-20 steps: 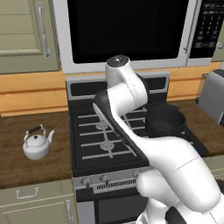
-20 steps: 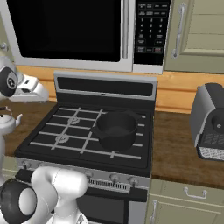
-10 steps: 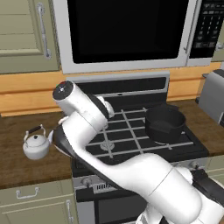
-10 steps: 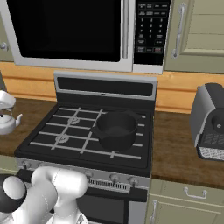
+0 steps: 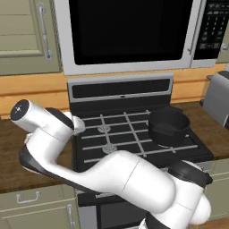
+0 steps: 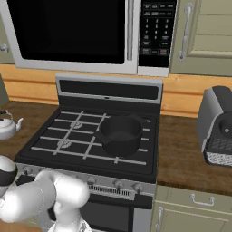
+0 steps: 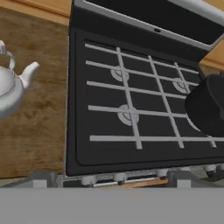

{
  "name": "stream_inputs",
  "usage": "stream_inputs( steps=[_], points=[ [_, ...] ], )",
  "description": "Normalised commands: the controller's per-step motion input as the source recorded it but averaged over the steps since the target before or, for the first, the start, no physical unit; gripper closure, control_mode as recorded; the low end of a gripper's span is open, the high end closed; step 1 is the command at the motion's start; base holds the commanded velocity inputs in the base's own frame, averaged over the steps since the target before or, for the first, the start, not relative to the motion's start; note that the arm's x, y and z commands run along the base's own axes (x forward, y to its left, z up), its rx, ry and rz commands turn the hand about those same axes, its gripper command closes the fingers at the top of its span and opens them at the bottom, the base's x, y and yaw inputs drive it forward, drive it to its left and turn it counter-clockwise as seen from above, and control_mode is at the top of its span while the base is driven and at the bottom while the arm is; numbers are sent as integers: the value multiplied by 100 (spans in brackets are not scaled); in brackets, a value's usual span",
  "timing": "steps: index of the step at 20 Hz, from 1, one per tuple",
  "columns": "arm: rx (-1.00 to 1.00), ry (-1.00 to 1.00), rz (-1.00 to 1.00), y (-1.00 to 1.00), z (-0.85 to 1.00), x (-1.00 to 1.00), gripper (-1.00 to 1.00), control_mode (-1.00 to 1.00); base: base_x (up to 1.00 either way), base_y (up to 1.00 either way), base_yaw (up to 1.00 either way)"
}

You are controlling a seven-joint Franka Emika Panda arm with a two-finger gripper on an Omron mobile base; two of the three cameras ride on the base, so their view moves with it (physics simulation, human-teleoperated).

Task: Pick the kettle from the counter and place it on a stove burner. Then turn the burner on.

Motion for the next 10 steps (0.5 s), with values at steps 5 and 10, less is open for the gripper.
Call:
stream_inputs(
  steps=[5, 10],
  points=[
    [12, 0, -10, 97, -38, 41, -100, -100, 0, 0, 0],
    [33, 0, -12, 25, -33, 73, -100, -100, 0, 0, 0]
  ],
)
